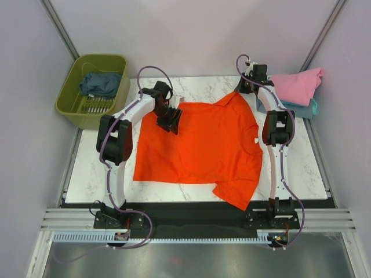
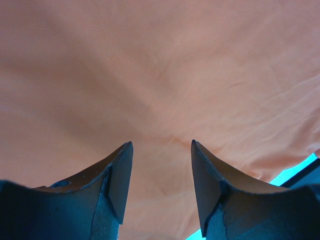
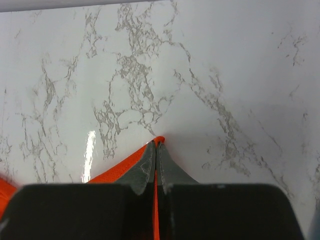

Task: Fold and stack the t-shirts
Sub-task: Fold the tshirt

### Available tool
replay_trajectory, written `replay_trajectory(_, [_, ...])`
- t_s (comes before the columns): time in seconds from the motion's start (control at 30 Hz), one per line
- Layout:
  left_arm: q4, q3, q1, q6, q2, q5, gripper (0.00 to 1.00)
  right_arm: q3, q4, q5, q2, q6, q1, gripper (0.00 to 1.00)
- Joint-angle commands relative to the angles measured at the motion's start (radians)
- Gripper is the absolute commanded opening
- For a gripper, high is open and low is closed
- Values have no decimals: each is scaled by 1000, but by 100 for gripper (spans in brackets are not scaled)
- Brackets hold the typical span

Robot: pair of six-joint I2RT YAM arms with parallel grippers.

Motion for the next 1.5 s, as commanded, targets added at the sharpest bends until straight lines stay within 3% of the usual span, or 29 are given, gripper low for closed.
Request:
replay_trajectory(0.0, [24, 52, -1, 18, -7, -65, 56, -27, 2, -4, -115, -9, 3, 0])
replay_trajectory(0.13, [104, 163, 46, 36, 27, -362, 59, -44, -9, -4, -142, -27, -1, 0])
replay_trajectory(0.2, [131, 290, 81, 55, 88, -484, 62, -44, -10, -1, -141, -32, 1, 0])
replay_trajectory(0.3, [139, 430, 121, 91, 177, -530, 64, -45, -12, 2, -138, -30, -1, 0])
replay_trajectory(0.6, [190, 546, 203, 90, 303, -531, 65, -52, -17, 7, -144, -37, 3, 0])
replay_trajectory(0.77, [204, 602, 232, 87, 342, -451, 64, -58, -20, 8, -151, -43, 1, 0])
replay_trajectory(1.47, [187, 638, 286, 55, 428, -271, 54, -73, -27, 44, -155, -67, 16, 0])
